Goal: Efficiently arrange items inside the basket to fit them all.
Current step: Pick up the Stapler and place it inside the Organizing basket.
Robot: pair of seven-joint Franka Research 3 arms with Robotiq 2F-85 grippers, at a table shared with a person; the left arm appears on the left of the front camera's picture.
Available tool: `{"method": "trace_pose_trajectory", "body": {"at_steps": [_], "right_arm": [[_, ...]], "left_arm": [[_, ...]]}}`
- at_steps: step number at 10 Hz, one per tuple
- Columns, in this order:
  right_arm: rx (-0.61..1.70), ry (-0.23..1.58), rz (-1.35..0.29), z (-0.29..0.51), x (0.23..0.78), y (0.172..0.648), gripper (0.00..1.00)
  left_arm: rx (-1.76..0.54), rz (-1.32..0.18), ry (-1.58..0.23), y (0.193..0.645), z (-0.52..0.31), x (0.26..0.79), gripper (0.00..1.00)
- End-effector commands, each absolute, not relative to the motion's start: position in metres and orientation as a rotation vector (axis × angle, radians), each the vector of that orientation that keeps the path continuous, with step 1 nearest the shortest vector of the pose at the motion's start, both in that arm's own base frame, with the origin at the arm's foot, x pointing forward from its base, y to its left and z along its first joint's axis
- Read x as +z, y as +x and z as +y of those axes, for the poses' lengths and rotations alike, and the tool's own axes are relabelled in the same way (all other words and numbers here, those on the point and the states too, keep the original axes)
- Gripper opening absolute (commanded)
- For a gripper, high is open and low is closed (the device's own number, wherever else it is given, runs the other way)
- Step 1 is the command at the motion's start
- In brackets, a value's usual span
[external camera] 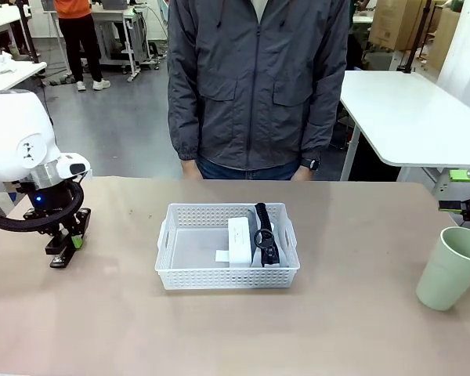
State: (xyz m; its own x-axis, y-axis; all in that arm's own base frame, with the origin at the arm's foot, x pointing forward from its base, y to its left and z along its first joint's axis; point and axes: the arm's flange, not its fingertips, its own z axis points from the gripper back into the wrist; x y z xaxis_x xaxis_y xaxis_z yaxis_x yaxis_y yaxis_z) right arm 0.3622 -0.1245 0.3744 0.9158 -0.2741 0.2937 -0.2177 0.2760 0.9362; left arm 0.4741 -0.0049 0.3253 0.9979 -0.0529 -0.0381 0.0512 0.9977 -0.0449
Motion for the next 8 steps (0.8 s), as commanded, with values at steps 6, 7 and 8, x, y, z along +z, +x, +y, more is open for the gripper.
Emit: {"method": "trace_pose_trajectory", "body": {"at_steps": [6,7,8], "right_arm": [[-0.056,1.297,-0.443,-0.123,0.378,0.362,1.00],[-0.056,1.297,-0.443,-0.123,0.378,0.362,1.00],[-0.056,1.297,-0.443,-0.123,0.378,0.362,1.00]], "left_arm": [[-0.586,-0.318,-0.292,0.356,0.019,0.455,0.00],[-0.571,-0.434,-0.313,0.343,0.022,0.452,0.00],[-0.528,-0.512,-0.318,0.333,0.025,0.448,0.00]]}}
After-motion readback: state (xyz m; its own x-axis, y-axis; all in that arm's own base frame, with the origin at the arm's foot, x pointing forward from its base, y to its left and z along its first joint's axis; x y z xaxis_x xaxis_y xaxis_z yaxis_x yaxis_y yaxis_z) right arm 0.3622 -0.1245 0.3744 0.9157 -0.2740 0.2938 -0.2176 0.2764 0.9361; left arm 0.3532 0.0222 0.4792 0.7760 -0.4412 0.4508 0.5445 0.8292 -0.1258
